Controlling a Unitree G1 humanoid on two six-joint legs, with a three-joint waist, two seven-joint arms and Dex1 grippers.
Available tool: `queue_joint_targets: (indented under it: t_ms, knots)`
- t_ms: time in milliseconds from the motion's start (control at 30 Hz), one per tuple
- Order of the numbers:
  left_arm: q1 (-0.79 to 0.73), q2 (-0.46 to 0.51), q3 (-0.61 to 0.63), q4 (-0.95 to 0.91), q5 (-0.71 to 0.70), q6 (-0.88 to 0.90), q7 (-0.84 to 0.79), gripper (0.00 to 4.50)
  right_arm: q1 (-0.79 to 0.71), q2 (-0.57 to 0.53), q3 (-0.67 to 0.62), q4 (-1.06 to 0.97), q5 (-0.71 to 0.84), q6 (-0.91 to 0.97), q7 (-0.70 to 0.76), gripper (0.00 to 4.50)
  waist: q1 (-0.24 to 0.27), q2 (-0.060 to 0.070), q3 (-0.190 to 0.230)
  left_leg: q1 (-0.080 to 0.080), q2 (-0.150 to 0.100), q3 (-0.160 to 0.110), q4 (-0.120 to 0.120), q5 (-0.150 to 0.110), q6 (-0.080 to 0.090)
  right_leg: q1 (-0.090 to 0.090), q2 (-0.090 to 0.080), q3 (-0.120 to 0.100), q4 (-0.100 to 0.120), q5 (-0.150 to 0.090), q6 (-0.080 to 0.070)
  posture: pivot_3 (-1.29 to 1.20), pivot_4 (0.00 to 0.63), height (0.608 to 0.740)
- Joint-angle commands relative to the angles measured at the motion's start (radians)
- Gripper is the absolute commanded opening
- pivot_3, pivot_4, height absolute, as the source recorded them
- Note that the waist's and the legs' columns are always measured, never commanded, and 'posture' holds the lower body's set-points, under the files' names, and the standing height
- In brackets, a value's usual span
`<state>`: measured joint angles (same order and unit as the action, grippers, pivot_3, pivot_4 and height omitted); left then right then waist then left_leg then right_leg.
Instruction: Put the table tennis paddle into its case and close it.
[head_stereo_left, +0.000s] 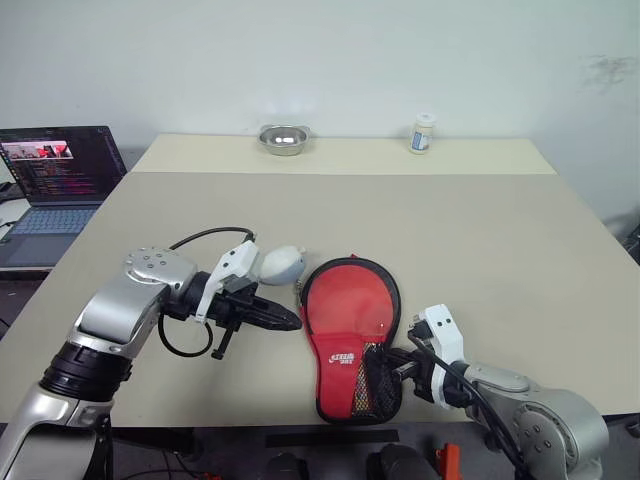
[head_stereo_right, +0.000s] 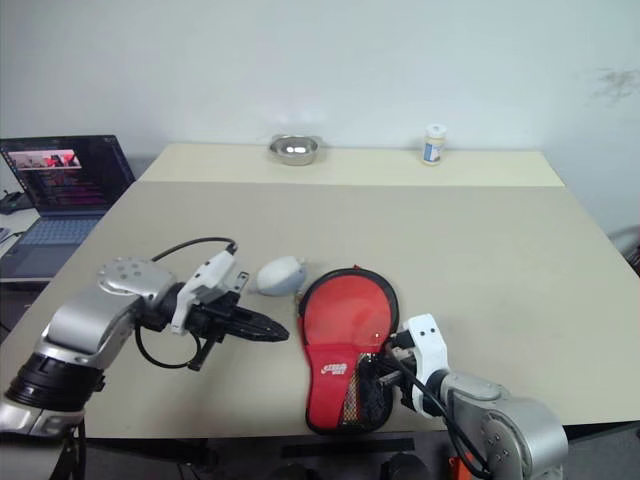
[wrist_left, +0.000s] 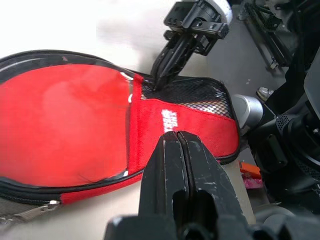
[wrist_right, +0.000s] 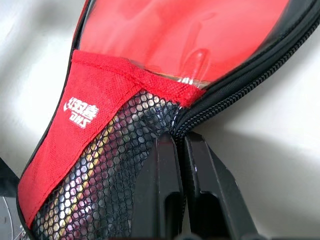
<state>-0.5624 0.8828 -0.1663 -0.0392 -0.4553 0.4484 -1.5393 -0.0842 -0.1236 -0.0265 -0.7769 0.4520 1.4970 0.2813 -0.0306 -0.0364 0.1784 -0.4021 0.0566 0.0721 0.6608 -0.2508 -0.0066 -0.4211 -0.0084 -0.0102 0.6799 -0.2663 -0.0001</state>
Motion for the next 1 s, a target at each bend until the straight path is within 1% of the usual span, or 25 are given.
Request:
queue_joint_targets:
  t_ms: [33, 233, 333, 367, 400, 467, 567, 667, 800, 867, 933, 1000]
  knots:
    - [-0.044, -0.006, -0.015, 0.014, 0.011, -0.026, -0.051, 0.00, 0.028, 0.000, -0.007, -0.039, 0.018, 0.010, -0.006, 0.01, 0.000, 0.000, 0.000, 0.000, 0.000, 0.000, 0.000, 0.000, 0.000, 0.000, 0.000, 0.000, 0.000, 0.000, 0.000, 0.00, 0.150, 0.740]
    - [-0.066, -0.023, -0.032, 0.028, 0.015, -0.030, -0.042, 0.00, 0.031, -0.011, -0.017, -0.026, 0.017, 0.000, -0.010, 0.01, 0.000, 0.000, 0.000, 0.000, -0.001, 0.000, 0.000, 0.000, 0.000, 0.000, 0.000, 0.000, 0.000, 0.000, 0.000, 0.00, 0.150, 0.740]
    - [-0.068, -0.031, -0.034, 0.028, 0.017, -0.033, -0.037, 0.00, 0.030, 0.008, -0.030, -0.015, 0.012, -0.004, -0.022, 0.01, 0.000, 0.000, 0.000, 0.000, -0.001, 0.000, 0.000, 0.000, 0.000, 0.000, 0.000, 0.000, 0.000, 0.000, 0.000, 0.00, 0.150, 0.740]
    - [-0.069, -0.034, -0.033, 0.030, 0.018, -0.036, -0.036, 0.00, 0.030, 0.010, -0.033, -0.015, 0.011, -0.004, -0.025, 0.40, 0.000, 0.000, 0.000, 0.000, -0.001, 0.000, 0.000, 0.000, 0.000, 0.000, 0.000, 0.000, 0.000, 0.000, 0.000, 0.00, 0.150, 0.740]
    - [-0.069, -0.037, -0.034, 0.030, 0.019, -0.036, -0.033, 0.00, 0.031, 0.007, -0.036, -0.017, 0.013, -0.003, -0.023, 0.53, 0.000, 0.000, 0.000, 0.000, -0.001, 0.000, 0.000, 0.000, 0.000, 0.000, 0.000, 0.000, 0.000, 0.000, 0.000, 0.00, 0.150, 0.740]
    - [-0.068, -0.041, -0.035, 0.028, 0.018, -0.036, -0.029, 0.00, 0.026, -0.006, -0.035, -0.025, 0.010, -0.006, -0.030, 1.01, 0.000, 0.000, 0.000, 0.000, -0.001, 0.000, 0.000, 0.000, 0.000, 0.000, 0.000, 0.000, 0.000, 0.000, 0.000, 0.00, 0.150, 0.740]
    - [-0.068, -0.045, -0.034, 0.024, 0.017, -0.030, -0.025, 0.00, 0.016, -0.053, -0.017, -0.044, 0.009, -0.019, -0.026, 2.05, 0.000, 0.000, 0.000, 0.000, 0.000, 0.000, 0.000, 0.000, 0.000, 0.000, 0.000, 0.000, 0.000, 0.000, 0.000, 0.00, 0.150, 0.740]
    - [-0.066, -0.053, -0.033, 0.025, 0.017, -0.032, -0.020, 0.00, -0.015, -0.178, 0.015, -0.112, 0.037, -0.024, 0.026, 3.04, 0.000, 0.000, 0.000, 0.000, -0.001, 0.000, 0.001, 0.000, 0.000, 0.001, 0.000, 0.000, 0.000, 0.000, 0.000, 0.00, 0.150, 0.740]
    - [-0.071, -0.064, -0.016, 0.021, -0.008, 0.003, -0.005, 0.00, -0.110, -0.329, -0.024, -0.190, 0.163, -0.061, 0.198, 4.43, -0.001, 0.000, 0.000, 0.000, -0.003, 0.000, 0.001, 0.000, 0.000, 0.001, 0.000, 0.000, 0.000, 0.000, 0.000, 0.00, 0.150, 0.740]
    - [-0.073, -0.069, -0.011, 0.025, -0.010, 0.013, 0.002, 0.00, -0.174, -0.383, -0.043, -0.169, 0.199, -0.103, 0.260, 4.48, -0.002, 0.000, 0.000, 0.000, -0.003, -0.001, 0.001, 0.000, 0.000, 0.001, 0.000, 0.000, 0.000, 0.000, 0.000, 0.00, 0.150, 0.740]
    - [-0.073, -0.071, -0.005, 0.026, -0.015, 0.024, 0.010, 0.00, -0.249, -0.387, -0.061, -0.122, 0.237, -0.149, 0.298, 4.48, -0.001, 0.000, 0.000, 0.000, -0.003, -0.001, 0.001, 0.000, 0.000, 0.001, 0.000, -0.001, 0.000, 0.000, 0.000, 0.00, 0.150, 0.740]
    - [-0.076, -0.060, -0.005, 0.027, -0.024, 0.057, 0.002, 0.00, -0.312, -0.381, -0.028, -0.058, 0.229, -0.206, 0.304, 4.48, -0.002, -0.001, 0.000, 0.000, -0.002, -0.002, 0.001, 0.000, 0.000, 0.001, 0.001, 0.000, 0.000, 0.000, 0.000, 0.00, 0.150, 0.740]
